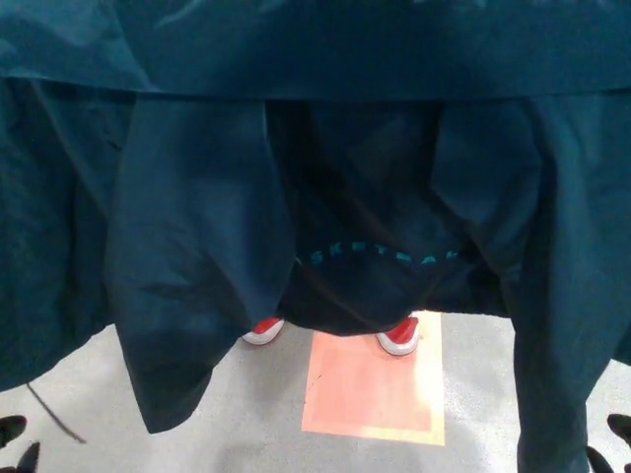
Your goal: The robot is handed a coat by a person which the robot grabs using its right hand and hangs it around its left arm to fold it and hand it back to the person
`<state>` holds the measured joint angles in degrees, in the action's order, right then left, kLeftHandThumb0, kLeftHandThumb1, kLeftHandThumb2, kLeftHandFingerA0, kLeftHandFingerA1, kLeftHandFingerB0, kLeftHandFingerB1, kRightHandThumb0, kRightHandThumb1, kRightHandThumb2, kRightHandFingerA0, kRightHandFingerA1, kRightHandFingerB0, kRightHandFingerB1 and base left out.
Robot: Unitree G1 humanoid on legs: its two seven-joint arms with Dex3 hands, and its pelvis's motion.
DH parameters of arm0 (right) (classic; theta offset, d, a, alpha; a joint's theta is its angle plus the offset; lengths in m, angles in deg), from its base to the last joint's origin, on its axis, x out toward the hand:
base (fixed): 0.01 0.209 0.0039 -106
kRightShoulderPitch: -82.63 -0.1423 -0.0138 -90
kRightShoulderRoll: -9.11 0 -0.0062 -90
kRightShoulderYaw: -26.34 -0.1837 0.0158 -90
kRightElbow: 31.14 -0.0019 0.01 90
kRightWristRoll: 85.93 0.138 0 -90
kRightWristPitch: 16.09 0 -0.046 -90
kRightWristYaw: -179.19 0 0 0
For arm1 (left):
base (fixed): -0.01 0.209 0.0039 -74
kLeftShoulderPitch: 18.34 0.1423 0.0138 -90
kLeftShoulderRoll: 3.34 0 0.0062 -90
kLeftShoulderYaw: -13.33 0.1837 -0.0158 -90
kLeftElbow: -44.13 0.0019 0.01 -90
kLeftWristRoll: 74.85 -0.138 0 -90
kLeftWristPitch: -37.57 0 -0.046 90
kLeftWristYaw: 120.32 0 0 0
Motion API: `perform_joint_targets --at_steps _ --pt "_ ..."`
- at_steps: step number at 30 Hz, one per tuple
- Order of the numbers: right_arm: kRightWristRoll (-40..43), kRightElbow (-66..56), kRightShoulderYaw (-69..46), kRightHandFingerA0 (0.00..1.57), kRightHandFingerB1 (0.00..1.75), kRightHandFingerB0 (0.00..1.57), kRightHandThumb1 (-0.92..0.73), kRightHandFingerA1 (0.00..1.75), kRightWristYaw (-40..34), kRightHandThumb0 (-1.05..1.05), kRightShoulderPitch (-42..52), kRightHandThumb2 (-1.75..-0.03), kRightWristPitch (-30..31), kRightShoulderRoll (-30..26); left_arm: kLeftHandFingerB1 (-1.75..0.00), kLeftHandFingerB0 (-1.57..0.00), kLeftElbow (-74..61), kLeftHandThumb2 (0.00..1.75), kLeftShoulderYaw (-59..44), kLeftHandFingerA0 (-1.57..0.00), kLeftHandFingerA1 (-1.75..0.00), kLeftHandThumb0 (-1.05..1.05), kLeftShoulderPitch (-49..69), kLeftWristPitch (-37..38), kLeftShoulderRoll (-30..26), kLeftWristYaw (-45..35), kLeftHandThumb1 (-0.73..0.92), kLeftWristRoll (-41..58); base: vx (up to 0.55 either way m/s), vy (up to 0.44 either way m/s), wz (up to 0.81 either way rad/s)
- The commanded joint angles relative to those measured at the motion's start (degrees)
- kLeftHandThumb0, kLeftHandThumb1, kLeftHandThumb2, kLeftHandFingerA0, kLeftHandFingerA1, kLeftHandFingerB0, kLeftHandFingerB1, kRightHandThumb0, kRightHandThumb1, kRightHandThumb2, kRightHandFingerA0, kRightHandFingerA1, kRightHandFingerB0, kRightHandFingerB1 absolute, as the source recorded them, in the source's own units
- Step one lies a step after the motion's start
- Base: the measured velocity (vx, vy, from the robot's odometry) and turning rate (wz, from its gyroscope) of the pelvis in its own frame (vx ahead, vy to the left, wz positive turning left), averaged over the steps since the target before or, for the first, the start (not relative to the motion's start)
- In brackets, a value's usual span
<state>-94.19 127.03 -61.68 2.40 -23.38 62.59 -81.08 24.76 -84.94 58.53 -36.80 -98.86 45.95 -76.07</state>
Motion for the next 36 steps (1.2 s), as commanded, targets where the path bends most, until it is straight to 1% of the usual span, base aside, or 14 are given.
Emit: perform_joint_targets --at_steps 1,3,5,7,8,16,17,22,28,30,31,34,35,36 --pt "1.1 -2.6 -1.7 0.04 0.30 0.03 -0.68 0.42 -1.1 -0.69 2.9 -1.01 -7.7 -0.7 -0.47 0.00 1.4 1.11 -0.9 0.00 -0.48 -0.36 1.3 5.2 -0.5 -2.6 0.54 0.8 0.00 0.000 0.00" --pt "4.1 -8.3 -4.2 0.03 0.30 0.03 -0.68 0.41 0.5 -0.68 5.5 -1.00 -11.6 0.0 -0.28 -0.13 1.2 0.70 -1.1 -0.16 -0.30 -0.78 1.5 5.3 0.0 -2.4 0.92 1.0 0.00 0.000 0.00" --pt "6.1 -16.6 -5.7 0.03 0.28 0.07 -0.69 0.40 1.5 -0.72 9.3 -0.99 -13.2 1.0 -0.39 -0.04 1.0 1.10 -1.2 -0.14 -0.44 -0.87 2.1 5.9 0.2 -2.1 0.80 1.0 0.00 0.000 0.00" --pt "5.3 -27.6 -5.7 0.13 0.23 0.10 -0.91 0.31 0.2 -0.69 14.6 -0.68 -14.5 1.0 -0.39 -0.05 0.7 1.08 -2.5 -0.05 -0.41 -0.75 2.5 6.9 0.6 -3.6 0.74 2.4 0.00 0.000 0.00" --pt "4.5 -35.1 -5.7 0.08 0.35 0.01 -0.71 0.44 -0.7 -0.69 18.6 -1.03 -14.6 1.0 -0.30 -0.11 0.5 0.75 -2.9 -0.09 -0.29 -0.78 2.8 7.4 0.8 -3.9 0.82 2.8 0.00 0.000 0.00" --pt "12.9 -76.8 -9.7 0.01 0.47 0.00 -0.56 0.47 -1.3 -0.35 39.8 -1.11 -20.2 6.0 -0.28 -0.08 -1.1 0.77 -3.4 -0.09 -0.30 -0.76 4.0 9.2 1.3 -4.5 0.83 2.9 0.00 0.000 0.00" --pt "12.3 -80.7 -10.6 0.27 0.31 0.18 -0.86 0.37 -2.4 -0.70 40.1 -0.65 -21.6 6.9 -0.29 -0.10 -1.1 0.74 -3.6 -0.10 -0.30 -0.75 3.8 9.3 1.4 -4.5 0.84 3.0 0.00 0.000 0.00" --pt "12.0 -96.6 -15.3 0.25 0.30 0.15 -0.86 0.35 -4.9 -0.73 38.0 -0.66 -27.3 7.7 -0.30 -0.09 -1.2 0.77 -3.7 -0.09 -0.30 -0.79 3.6 9.2 1.5 -4.2 0.81 2.9 0.00 0.000 0.00" --pt "15.4 -114.0 -21.7 0.28 0.29 0.19 -0.84 0.35 -6.5 -0.78 29.9 -0.67 -17.4 4.7 -0.39 -0.03 -1.4 1.09 -3.4 -0.03 -0.40 -0.86 3.8 9.7 0.8 -4.2 0.82 2.5 0.00 0.000 0.00" --pt "15.0 -119.5 -25.7 0.23 0.42 0.14 -0.68 0.48 -7.3 -0.81 25.5 -1.00 -12.2 2.2 -0.38 -0.04 -1.4 1.07 -3.7 -0.05 -0.40 -0.87 3.7 9.3 0.9 -4.6 0.82 2.9 0.00 0.000 0.00" --pt "16.7 -121.5 -25.7 0.29 0.29 0.17 -0.83 0.35 -7.7 -0.82 23.9 -0.66 -10.3 1.5 -0.39 -0.05 -1.3 1.08 -3.8 -0.05 -0.42 -0.74 3.4 9.2 0.9 -4.7 0.75 3.0 0.00 0.000 0.00" --pt "20.7 -123.0 -27.0 0.22 0.28 0.16 -0.81 0.31 -7.2 -0.82 20.1 -0.65 -7.9 -2.1 -0.39 -0.05 -1.3 1.09 -3.5 -0.06 -0.42 -0.73 3.2 9.5 0.6 -4.3 0.74 2.5 0.00 0.000 0.00" --pt "20.8 -123.5 -26.1 0.25 0.30 0.21 -0.77 0.32 -7.9 -0.83 17.0 -0.64 -5.9 -2.1 -0.27 -0.11 -1.3 0.71 -3.6 -0.13 -0.30 -0.74 3.3 9.7 0.6 -4.4 0.92 2.6 0.00 0.000 0.00" --pt "20.2 -124.1 -25.7 0.24 0.28 0.19 -0.81 0.31 -8.1 -0.86 15.0 -0.65 -3.6 -2.3 -0.39 -0.05 -1.4 1.09 -3.6 -0.05 -0.42 -0.74 3.4 9.8 0.6 -4.5 0.75 2.6 0.00 0.000 0.00"
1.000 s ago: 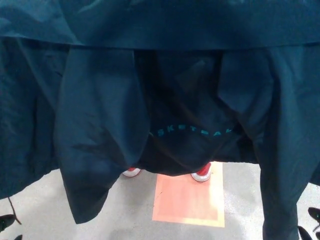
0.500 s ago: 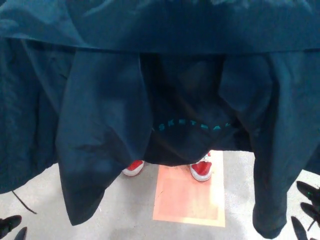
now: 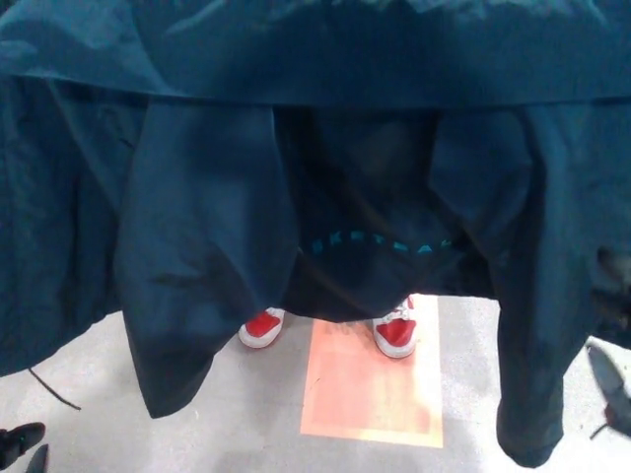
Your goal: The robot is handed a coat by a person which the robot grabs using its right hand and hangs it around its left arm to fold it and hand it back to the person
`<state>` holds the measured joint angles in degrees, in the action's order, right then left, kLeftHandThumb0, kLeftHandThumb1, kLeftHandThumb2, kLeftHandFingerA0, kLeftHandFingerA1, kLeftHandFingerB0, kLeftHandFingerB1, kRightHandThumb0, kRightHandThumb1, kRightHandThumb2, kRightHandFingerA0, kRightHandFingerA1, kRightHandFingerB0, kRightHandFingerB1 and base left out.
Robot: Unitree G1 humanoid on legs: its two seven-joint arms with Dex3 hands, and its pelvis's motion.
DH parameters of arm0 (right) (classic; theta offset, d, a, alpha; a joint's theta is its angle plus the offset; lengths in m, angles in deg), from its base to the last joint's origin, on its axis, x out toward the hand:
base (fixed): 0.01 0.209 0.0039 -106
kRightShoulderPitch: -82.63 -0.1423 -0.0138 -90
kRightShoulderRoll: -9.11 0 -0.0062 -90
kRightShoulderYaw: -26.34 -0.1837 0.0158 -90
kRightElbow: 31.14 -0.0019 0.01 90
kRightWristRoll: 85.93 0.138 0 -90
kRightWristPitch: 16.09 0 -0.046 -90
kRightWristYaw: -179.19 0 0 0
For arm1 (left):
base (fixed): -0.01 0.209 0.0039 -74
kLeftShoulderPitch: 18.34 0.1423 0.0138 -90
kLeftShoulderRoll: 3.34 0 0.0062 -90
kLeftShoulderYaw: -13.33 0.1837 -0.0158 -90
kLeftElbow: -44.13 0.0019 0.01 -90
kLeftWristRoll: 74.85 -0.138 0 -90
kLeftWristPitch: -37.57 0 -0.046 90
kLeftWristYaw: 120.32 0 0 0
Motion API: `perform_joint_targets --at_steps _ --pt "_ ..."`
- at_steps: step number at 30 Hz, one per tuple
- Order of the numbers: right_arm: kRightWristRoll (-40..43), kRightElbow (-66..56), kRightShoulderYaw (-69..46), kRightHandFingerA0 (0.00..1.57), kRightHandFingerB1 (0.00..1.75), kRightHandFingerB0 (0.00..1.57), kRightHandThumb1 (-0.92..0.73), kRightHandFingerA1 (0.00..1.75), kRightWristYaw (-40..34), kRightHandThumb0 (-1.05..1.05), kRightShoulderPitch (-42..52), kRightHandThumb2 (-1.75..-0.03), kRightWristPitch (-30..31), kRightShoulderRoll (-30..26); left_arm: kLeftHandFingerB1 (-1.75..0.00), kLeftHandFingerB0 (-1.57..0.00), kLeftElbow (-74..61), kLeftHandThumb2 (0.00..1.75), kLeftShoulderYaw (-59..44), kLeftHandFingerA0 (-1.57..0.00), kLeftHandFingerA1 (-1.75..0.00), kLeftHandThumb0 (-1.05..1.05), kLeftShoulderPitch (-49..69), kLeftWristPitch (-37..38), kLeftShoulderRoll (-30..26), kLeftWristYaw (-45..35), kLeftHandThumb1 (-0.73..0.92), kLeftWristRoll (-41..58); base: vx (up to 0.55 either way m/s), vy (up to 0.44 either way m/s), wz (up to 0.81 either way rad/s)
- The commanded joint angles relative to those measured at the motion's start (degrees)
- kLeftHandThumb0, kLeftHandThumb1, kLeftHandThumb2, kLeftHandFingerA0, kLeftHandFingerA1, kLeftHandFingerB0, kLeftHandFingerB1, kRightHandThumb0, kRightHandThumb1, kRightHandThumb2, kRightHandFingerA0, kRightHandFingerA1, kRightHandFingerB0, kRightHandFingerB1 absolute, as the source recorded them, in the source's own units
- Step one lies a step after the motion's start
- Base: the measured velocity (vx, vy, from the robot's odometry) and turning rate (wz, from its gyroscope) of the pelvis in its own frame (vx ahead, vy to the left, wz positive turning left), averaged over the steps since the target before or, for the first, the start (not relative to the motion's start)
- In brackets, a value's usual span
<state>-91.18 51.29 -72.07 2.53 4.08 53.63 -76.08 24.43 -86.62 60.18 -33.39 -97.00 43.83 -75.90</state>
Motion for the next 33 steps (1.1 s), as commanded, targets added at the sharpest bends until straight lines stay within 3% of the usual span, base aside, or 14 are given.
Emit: perform_joint_targets --at_steps 1,4,5,6,7,11,12,14,15,17,19,31,32,33 --pt "16.9 -48.7 -15.4 0.24 0.28 0.19 -0.81 0.31 -8.1 -0.86 -13.0 -0.65 6.4 -7.5 -0.39 -0.05 -1.1 1.09 -1.9 -0.05 -0.42 -0.74 1.8 6.4 -1.2 -2.4 0.75 2.4 0.00 0.000 0.00" --pt "14.5 -41.9 -11.8 0.27 0.30 0.17 -0.83 0.35 -5.9 -0.84 -27.1 -0.63 8.7 -9.7 -0.38 -0.05 -1.1 1.09 -2.1 -0.05 -0.42 -0.74 1.4 6.3 -1.0 -2.5 0.75 2.7 0.00 0.000 0.00" --pt "14.0 -40.6 -11.3 0.21 0.43 0.13 -0.64 0.47 -5.4 -0.83 -29.3 -0.97 9.5 -10.1 -0.27 -0.12 -1.2 0.71 -2.3 -0.13 -0.29 -0.74 1.4 6.0 -0.9 -2.6 0.92 3.0 0.00 0.000 0.00" --pt "14.1 -38.9 -10.6 0.28 0.32 0.21 -0.75 0.34 -4.4 -0.70 -31.7 -0.62 10.2 -10.4 -0.29 -0.09 -1.2 0.77 -2.4 -0.10 -0.31 -0.79 1.4 5.9 -0.9 -2.7 0.82 3.1 0.00 0.000 0.00" --pt "13.6 -35.7 -9.1 0.21 0.44 0.16 -0.61 0.45 -3.1 -0.80 -36.2 -0.93 11.3 -10.8 -0.29 -0.10 -1.3 0.78 -2.3 -0.10 -0.31 -0.80 1.3 6.0 -1.0 -2.7 0.82 2.9 0.00 0.000 0.00" --pt "13.6 -30.2 -7.0 0.22 0.27 0.16 -0.75 0.29 1.4 -0.81 -44.7 -0.63 18.2 -13.9 -0.28 -0.10 -1.3 0.77 -2.4 -0.10 -0.30 -0.80 0.6 4.9 -1.4 -2.7 0.81 2.9 0.00 0.000 0.00" --pt "13.3 -29.1 -6.3 0.00 0.47 0.00 -0.37 0.47 2.4 -0.38 -46.8 -1.00 19.9 -14.6 -0.28 -0.10 -1.3 0.76 -2.6 -0.10 -0.30 -0.78 0.4 4.4 -1.4 -2.8 0.81 3.1 0.00 0.000 0.00" --pt "12.1 -27.9 -5.4 0.00 0.47 0.00 -0.37 0.48 3.7 -0.38 -49.5 -1.00 22.0 -15.4 -0.27 -0.09 -1.3 0.77 -2.9 -0.10 -0.29 -0.77 0.3 4.2 -1.3 -3.4 0.81 3.4 0.00 0.000 0.00" --pt "7.1 -25.7 -4.3 0.00 0.46 0.00 -0.41 0.46 5.1 -0.37 -51.7 -1.02 21.9 -17.0 -0.28 -0.09 -1.3 0.75 -3.2 -0.10 -0.30 -0.77 0.2 4.5 -1.2 -3.6 0.81 3.6 0.00 0.000 0.00" --pt "6.3 -20.5 -0.9 0.12 0.22 0.08 -0.70 0.31 9.5 -0.88 -57.0 -0.82 22.7 -18.7 -0.25 -0.09 -1.3 0.70 -2.8 -0.10 -0.27 -0.73 0.6 5.2 -1.5 -4.2 0.92 3.1 0.00 0.000 0.00" --pt "5.4 -18.7 1.4 0.09 0.20 0.09 -0.70 0.32 12.7 -0.90 -59.2 -1.05 26.0 -20.4 -0.25 -0.10 -1.3 0.70 -2.8 -0.11 -0.27 -0.75 0.5 4.8 -1.6 -3.9 0.92 2.8 0.00 0.000 0.00" --pt "-7.1 16.8 26.2 0.00 0.19 0.01 -0.69 0.19 36.9 -0.85 -81.1 -1.08 28.6 -22.6 -0.27 -0.10 -1.4 0.72 -6.2 -0.11 -0.29 -0.70 -1.2 2.6 0.5 -5.9 0.92 5.8 0.00 0.000 0.00" --pt "-9.6 20.7 29.0 0.00 0.20 0.03 -0.67 0.19 38.0 -0.85 -83.1 -1.09 28.2 -21.5 -0.39 -0.03 -1.5 1.07 -6.6 -0.05 -0.42 -0.71 -1.3 2.0 0.7 -6.1 0.74 6.2 0.00 0.000 0.00" --pt "-11.1 23.1 31.0 0.00 0.22 0.02 -0.86 0.21 38.7 -0.93 -84.5 -0.67 28.4 -20.8 -0.40 -0.04 -1.6 1.06 -6.9 -0.07 -0.44 -0.76 -1.2 1.9 0.9 -5.8 0.76 6.4 0.00 0.000 0.00"
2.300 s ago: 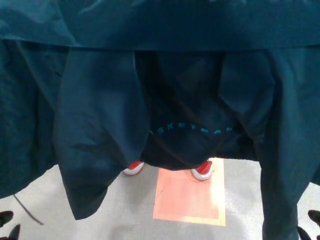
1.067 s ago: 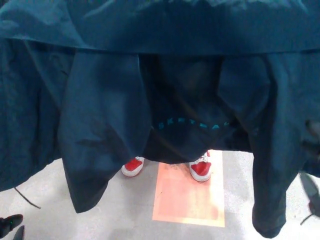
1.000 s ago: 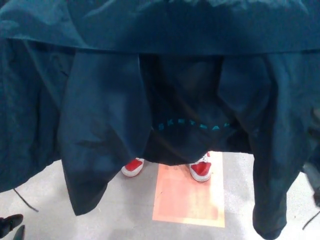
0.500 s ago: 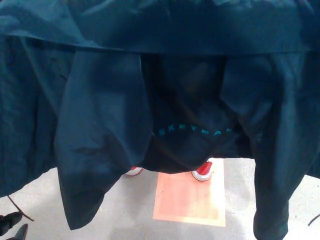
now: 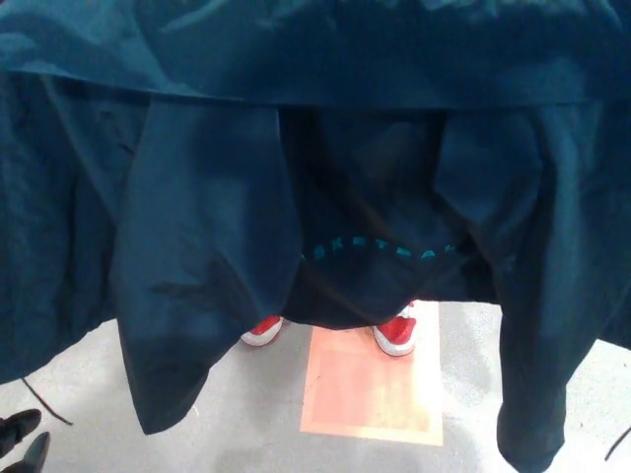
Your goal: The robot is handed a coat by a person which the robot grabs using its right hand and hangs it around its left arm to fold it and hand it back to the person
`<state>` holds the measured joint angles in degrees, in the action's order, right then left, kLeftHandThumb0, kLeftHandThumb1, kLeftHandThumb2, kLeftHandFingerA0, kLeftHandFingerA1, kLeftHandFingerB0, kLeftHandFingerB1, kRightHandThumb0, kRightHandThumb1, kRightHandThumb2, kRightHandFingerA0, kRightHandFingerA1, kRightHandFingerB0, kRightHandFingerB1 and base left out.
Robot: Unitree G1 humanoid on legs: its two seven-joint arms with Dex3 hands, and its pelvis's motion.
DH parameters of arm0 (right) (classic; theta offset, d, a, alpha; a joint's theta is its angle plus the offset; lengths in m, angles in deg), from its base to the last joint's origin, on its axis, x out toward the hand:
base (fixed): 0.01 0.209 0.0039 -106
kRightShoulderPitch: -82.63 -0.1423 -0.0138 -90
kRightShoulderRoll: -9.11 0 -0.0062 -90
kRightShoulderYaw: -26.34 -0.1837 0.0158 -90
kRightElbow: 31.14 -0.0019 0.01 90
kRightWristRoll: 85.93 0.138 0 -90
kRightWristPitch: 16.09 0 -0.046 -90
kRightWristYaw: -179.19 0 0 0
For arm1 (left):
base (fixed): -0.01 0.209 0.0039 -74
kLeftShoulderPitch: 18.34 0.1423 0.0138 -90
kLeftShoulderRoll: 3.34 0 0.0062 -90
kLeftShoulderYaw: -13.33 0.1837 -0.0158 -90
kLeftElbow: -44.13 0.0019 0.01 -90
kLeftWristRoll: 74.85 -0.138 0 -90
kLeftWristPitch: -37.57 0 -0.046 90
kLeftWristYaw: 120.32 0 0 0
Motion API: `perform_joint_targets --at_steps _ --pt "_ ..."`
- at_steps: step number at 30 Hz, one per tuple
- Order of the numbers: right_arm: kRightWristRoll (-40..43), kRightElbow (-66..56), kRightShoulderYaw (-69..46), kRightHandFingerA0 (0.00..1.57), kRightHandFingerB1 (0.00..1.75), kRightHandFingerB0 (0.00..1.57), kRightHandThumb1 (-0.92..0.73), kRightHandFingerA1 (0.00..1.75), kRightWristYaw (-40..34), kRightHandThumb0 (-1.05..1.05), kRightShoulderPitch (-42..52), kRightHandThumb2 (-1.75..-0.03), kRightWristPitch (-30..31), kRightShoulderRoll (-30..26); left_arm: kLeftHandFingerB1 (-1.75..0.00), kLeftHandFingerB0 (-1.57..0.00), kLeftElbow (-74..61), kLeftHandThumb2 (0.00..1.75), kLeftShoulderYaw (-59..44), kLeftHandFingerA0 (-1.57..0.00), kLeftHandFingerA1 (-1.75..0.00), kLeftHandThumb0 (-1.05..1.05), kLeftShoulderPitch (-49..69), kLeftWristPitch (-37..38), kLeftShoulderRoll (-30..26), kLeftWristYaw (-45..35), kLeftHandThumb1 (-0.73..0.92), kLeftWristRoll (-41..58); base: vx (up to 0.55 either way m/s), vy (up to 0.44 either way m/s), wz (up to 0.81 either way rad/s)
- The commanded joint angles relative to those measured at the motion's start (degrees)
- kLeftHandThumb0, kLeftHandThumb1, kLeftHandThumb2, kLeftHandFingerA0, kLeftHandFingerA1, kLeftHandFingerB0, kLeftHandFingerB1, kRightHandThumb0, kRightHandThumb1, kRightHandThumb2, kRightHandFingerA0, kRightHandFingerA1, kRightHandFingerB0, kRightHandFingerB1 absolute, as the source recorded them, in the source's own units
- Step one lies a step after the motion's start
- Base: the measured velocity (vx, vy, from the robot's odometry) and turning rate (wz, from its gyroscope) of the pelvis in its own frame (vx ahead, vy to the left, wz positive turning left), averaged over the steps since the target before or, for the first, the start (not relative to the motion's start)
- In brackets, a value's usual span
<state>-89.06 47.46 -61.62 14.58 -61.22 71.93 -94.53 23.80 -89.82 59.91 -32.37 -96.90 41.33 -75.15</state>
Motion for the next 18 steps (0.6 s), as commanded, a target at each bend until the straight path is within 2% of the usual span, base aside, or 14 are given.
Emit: perform_joint_targets --at_steps 1,2,3,4,6,7,8,10,11,12,14,15,17,18 --pt "-13.7 28.2 21.4 0.00 0.22 0.02 -0.86 0.21 26.9 -0.93 -19.8 -0.67 9.9 -1.9 -0.40 -0.04 -1.1 1.06 -3.6 -0.07 -0.44 -0.76 -0.8 1.2 0.9 -3.1 0.76 5.4 0.00 0.000 0.00" --pt "-14.0 29.4 22.2 0.04 0.16 0.03 -0.70 0.17 27.2 -0.95 -20.5 -0.98 9.8 -1.6 -0.39 -0.01 -1.2 1.07 -3.6 -0.06 -0.43 -0.79 -0.6 1.2 1.0 -3.1 0.77 5.4 0.00 0.000 0.00" --pt "-14.1 30.9 23.0 0.00 0.24 0.01 -0.86 0.22 27.6 -0.91 -21.3 -0.65 9.6 -1.1 -0.30 -0.12 -1.2 0.68 -3.7 -0.14 -0.31 -0.72 -0.5 1.2 1.0 -3.1 0.92 5.4 0.00 0.000 0.00" --pt "-14.4 33.0 24.1 0.04 0.17 0.02 -0.69 0.18 28.2 -0.97 -22.3 -0.91 9.3 -0.4 -0.39 0.00 -1.2 1.07 -3.8 -0.05 -0.42 -0.83 -0.4 1.4 1.1 -3.2 0.78 5.4 0.00 0.000 0.00" --pt "-14.9 35.9 26.0 0.00 0.24 0.01 -0.84 0.23 29.1 -0.92 -24.2 -0.66 9.6 0.5 -0.42 -0.05 -1.0 1.06 -3.9 -0.08 -0.45 -0.74 -0.4 1.6 1.2 -3.5 0.72 5.3 0.00 0.000 0.00" --pt "-14.7 37.3 27.2 0.00 0.19 0.01 -0.66 0.20 30.6 -0.85 -25.5 -1.06 10.0 1.2 -0.39 -0.04 -1.0 1.06 -4.5 -0.05 -0.43 -0.72 -0.5 1.5 1.3 -4.3 0.71 6.1 0.00 0.000 0.00" --pt "-14.2 39.9 28.7 0.00 0.16 0.00 -0.69 0.18 33.8 -0.87 -27.6 -1.07 10.4 2.4 -0.40 -0.05 -1.2 1.06 -4.7 -0.05 -0.42 -0.71 -0.3 1.3 1.4 -4.6 0.72 6.4 0.00 0.000 0.00" --pt "-13.8 43.1 30.4 0.04 0.21 0.00 -0.67 0.19 36.2 -0.86 -29.7 -0.96 10.3 3.6 -0.28 -0.11 -1.3 0.69 -4.5 -0.11 -0.30 -0.71 -0.3 1.3 1.2 -4.5 0.92 6.1 0.00 0.000 0.00" --pt "-13.4 44.4 30.8 0.00 0.27 0.05 -0.65 0.20 37.0 -0.84 -30.3 -1.03 10.6 4.1 -0.40 -0.05 -1.3 1.06 -4.6 -0.05 -0.41 -0.71 -0.3 1.4 1.3 -4.8 0.72 6.2 0.00 0.000 0.00" --pt "-13.3 45.3 31.2 0.00 0.35 0.12 -0.65 0.21 37.3 -0.84 -30.8 -1.02 10.2 4.4 -0.28 -0.09 -1.3 0.70 -4.7 -0.10 -0.29 -0.69 -0.4 1.2 1.2 -4.9 0.92 6.2 0.00 0.000 0.00" --pt "-14.3 46.9 32.8 0.02 0.30 0.21 -0.84 0.22 38.2 -0.85 -32.1 -0.66 8.1 4.5 -0.27 -0.09 -1.4 0.69 -4.7 -0.11 -0.29 -0.71 -0.4 1.1 1.1 -5.1 0.92 6.3 0.00 0.000 0.00" --pt "-14.3 47.8 33.3 0.01 0.31 0.27 -0.84 0.21 38.6 -0.84 -32.7 -0.66 7.5 4.7 -0.36 -0.03 -1.4 1.07 -4.8 -0.04 -0.39 -0.70 -0.6 0.9 1.0 -5.3 0.73 6.3 0.00 0.000 0.00" --pt "-14.0 49.1 34.0 0.00 0.30 0.30 -0.84 0.19 39.8 -0.86 -33.7 -0.63 6.9 4.9 -0.36 -0.04 -1.3 1.07 -4.9 -0.04 -0.40 -0.70 -0.8 0.9 0.9 -5.8 0.72 6.4 0.00 0.000 0.00" --pt "-13.5 49.7 34.1 0.00 0.40 0.22 -0.70 0.13 40.4 -0.89 -34.1 -1.04 7.3 5.2 -0.27 -0.10 -1.2 0.68 -5.2 -0.11 -0.29 -0.71 -0.8 0.9 0.9 -6.0 0.91 6.6 0.00 0.000 0.00"
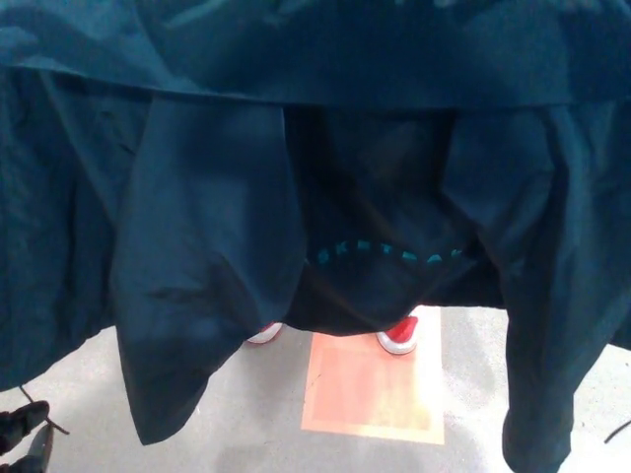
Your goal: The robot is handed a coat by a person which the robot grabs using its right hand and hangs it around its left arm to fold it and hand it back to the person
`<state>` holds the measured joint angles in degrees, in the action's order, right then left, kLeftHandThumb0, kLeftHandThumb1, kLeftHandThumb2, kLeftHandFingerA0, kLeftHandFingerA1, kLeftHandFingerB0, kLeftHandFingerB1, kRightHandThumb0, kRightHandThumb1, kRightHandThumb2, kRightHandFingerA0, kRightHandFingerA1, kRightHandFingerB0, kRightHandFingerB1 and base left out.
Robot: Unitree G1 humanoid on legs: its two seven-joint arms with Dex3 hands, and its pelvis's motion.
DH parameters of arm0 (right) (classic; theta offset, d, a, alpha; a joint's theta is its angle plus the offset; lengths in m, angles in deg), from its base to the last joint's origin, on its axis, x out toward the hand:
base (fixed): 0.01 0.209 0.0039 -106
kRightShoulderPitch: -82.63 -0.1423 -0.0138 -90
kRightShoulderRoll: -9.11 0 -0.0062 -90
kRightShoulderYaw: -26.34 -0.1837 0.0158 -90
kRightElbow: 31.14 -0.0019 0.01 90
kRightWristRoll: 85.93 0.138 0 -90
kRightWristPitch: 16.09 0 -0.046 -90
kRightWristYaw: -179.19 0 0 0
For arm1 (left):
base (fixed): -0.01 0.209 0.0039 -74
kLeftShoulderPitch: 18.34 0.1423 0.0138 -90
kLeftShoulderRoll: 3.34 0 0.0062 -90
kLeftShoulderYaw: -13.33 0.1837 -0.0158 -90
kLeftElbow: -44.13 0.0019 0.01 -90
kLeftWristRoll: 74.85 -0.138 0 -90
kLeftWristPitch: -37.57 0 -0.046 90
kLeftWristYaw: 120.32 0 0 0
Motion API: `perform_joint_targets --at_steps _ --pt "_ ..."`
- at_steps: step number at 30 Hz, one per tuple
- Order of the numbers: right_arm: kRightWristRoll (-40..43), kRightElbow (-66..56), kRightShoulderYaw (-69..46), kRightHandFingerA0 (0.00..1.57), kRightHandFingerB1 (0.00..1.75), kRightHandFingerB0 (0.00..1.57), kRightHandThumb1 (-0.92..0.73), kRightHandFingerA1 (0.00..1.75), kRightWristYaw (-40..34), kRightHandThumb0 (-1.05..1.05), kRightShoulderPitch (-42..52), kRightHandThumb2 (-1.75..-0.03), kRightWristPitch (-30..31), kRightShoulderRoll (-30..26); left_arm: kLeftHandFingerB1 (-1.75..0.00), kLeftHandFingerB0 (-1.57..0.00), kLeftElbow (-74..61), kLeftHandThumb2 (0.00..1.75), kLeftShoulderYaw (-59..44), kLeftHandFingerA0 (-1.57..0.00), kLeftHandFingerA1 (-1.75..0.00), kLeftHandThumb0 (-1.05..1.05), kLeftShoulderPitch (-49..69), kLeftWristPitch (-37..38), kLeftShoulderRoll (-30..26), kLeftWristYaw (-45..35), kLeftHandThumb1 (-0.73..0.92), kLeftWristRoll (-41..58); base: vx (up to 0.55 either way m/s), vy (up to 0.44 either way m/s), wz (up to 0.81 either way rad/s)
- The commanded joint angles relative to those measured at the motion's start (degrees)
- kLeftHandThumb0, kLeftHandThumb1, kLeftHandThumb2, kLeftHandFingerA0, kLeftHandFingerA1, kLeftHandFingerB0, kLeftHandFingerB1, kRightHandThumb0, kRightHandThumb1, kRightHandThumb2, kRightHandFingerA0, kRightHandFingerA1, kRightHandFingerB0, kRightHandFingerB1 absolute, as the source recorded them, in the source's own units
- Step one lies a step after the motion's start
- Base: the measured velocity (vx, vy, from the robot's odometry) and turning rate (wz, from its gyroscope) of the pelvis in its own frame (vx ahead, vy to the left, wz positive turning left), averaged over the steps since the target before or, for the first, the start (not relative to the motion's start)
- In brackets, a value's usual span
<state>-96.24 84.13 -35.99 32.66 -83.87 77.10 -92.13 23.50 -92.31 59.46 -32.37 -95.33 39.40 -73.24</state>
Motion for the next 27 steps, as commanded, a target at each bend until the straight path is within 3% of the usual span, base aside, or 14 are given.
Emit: perform_joint_targets --at_steps 1,5,6,8,11,12,15,17,18,19,22,23,24,27 --pt "-6.1 13.9 8.8 0.00 0.30 0.23 -0.84 0.21 23.2 -0.86 -12.0 -0.66 2.0 3.1 -0.38 -0.02 -0.8 1.06 -2.8 -0.03 -0.40 -0.83 -0.4 0.9 -0.6 -4.1 0.78 4.7 0.00 0.000 0.00" --pt "-5.5 17.6 10.1 0.07 0.33 0.31 -0.85 0.25 25.9 -0.87 -13.3 -0.67 0.5 4.3 -0.40 -0.04 -0.7 1.06 -2.9 -0.04 -0.42 -0.74 -0.2 1.0 -0.6 -4.2 0.73 4.6 0.00 0.000 0.00" --pt "-5.5 18.4 10.5 0.04 0.47 0.30 -0.70 0.30 26.7 -0.89 -13.5 -1.05 -0.2 4.6 -0.40 -0.05 -0.7 1.05 -2.8 -0.05 -0.40 -0.86 -0.2 1.2 -0.6 -4.4 0.78 4.6 0.00 0.000 0.00" --pt "-5.9 19.6 11.3 0.08 0.34 0.33 -0.87 0.25 27.4 -0.88 -13.9 -0.68 -1.8 4.8 -0.38 -0.02 -0.6 1.07 -2.7 -0.02 -0.40 -0.85 -0.2 1.2 -0.7 -4.6 0.79 4.4 0.00 0.000 0.00" --pt "-6.6 19.4 12.4 0.00 0.42 0.18 -0.69 0.18 27.6 -0.87 -13.5 -1.05 -2.2 5.2 -0.29 -0.11 -0.5 0.69 -2.6 -0.12 -0.29 -0.72 0.0 1.5 -0.7 -4.7 0.92 4.4 0.00 0.000 0.00" --pt "-6.6 19.7 12.5 0.00 0.30 0.24 -0.87 0.16 27.8 -0.89 -13.5 -0.66 -2.3 5.4 -0.40 -0.04 -0.4 1.06 -2.6 -0.05 -0.42 -0.74 0.1 1.6 -0.7 -4.5 0.73 4.4 0.00 0.000 0.00" --pt "-6.9 20.4 13.0 0.00 0.31 0.29 -0.86 0.12 28.2 -0.89 -13.1 -0.67 -2.3 6.2 -0.40 -0.04 -0.5 1.06 -2.7 -0.05 -0.43 -0.73 0.3 1.4 -0.4 -3.9 0.72 4.5 0.00 0.000 0.00" --pt "-6.7 21.4 12.8 0.00 0.32 0.31 -0.86 0.19 28.5 -0.90 -13.1 -0.67 -1.9 6.9 -0.28 -0.11 -0.7 0.68 -2.9 -0.12 -0.29 -0.71 0.2 1.2 -0.3 -3.9 0.92 4.8 0.00 0.000 0.00" --pt "-6.9 22.2 12.8 0.02 0.45 0.23 -0.67 0.19 28.5 -0.89 -13.2 -1.04 -1.3 7.4 -0.28 -0.10 -0.9 0.70 -3.1 -0.11 -0.29 -0.70 0.4 1.2 -0.3 -4.2 0.92 4.9 0.00 0.000 0.00" --pt "-6.7 22.8 12.4 0.00 0.29 0.24 -0.84 0.16 28.7 -0.92 -13.3 -0.65 -0.8 7.8 -0.40 -0.04 -0.9 1.06 -3.1 -0.05 -0.42 -0.72 0.4 1.3 -0.3 -4.1 0.72 4.9 0.00 0.000 0.00" --pt "-7.1 24.0 11.8 0.03 0.44 0.19 -0.68 0.21 29.4 -0.89 -13.5 -1.05 -2.7 8.0 -0.29 -0.11 -0.9 0.69 -3.0 -0.11 -0.29 -0.70 0.3 1.2 -0.6 -4.1 0.92 4.7 0.00 0.000 0.00" --pt "-7.2 24.2 11.6 0.00 0.30 0.26 -0.87 0.18 29.8 -0.95 -13.4 -0.66 -3.3 8.0 -0.40 -0.04 -0.9 1.06 -3.1 -0.05 -0.42 -0.71 0.5 1.3 -0.6 -4.3 0.72 4.8 0.00 0.000 0.00" --pt "-8.6 23.6 12.4 0.00 0.14 0.09 -0.75 0.02 30.3 -1.05 -13.5 -1.10 -0.5 8.3 -0.41 -0.05 -1.0 1.05 -3.2 -0.05 -0.42 -0.72 0.6 1.2 -0.5 -4.1 0.73 4.9 0.00 0.000 0.00" --pt "-9.8 23.6 12.6 0.00 0.17 0.10 -0.68 0.12 30.4 -0.96 -13.3 -1.07 0.0 8.6 -0.30 -0.12 -1.1 0.68 -3.4 -0.12 -0.31 -0.70 0.7 1.4 -0.4 -4.4 0.92 5.2 0.00 0.000 0.00"
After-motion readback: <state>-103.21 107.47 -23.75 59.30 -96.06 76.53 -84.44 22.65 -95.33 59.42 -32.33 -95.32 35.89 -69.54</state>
